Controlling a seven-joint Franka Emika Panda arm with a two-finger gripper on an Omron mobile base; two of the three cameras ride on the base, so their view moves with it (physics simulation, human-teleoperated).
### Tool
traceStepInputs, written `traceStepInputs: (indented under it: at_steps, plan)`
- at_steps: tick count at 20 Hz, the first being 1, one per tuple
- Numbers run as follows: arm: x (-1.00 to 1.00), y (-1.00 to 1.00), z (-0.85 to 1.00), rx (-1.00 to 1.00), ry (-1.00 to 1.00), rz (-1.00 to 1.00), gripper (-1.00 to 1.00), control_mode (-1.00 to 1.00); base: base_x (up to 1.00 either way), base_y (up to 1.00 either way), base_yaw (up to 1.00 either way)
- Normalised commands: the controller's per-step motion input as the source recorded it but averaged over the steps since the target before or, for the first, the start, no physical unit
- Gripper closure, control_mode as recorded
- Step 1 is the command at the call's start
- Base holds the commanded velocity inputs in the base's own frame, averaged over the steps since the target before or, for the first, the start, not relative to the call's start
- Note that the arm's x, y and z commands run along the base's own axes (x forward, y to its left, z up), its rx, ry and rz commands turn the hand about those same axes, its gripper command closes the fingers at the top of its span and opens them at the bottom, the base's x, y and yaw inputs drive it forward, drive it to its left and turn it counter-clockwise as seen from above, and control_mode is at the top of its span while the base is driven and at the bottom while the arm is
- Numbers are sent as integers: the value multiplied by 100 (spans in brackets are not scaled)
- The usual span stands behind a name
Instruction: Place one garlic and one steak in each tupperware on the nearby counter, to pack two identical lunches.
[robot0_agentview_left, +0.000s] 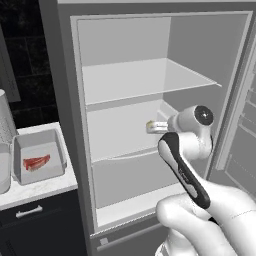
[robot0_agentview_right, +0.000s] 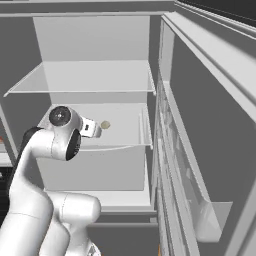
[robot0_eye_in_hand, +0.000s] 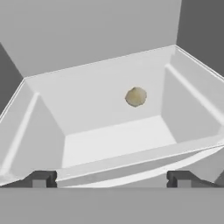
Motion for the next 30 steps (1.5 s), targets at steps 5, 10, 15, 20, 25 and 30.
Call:
traceStepInputs:
  at_steps: [5, 10, 15, 20, 25, 30]
  plan:
    - [21, -5, -4, -9, 25, -1, -100, -100, 0, 0, 0]
    - [44, -14, -36, -5, -1, 0, -100, -100, 0, 0, 0]
    - [60, -16, -36, -4, -8, 0, -100, -100, 0, 0, 0]
    - [70, 0, -35, -2, -4, 0, -100, -100, 0, 0, 0]
    - [55, 0, -33, 0, -1, 0, -100, -100, 0, 0, 0]
    - [51, 0, -21, 0, 0, 0, -100, -100, 0, 0, 0]
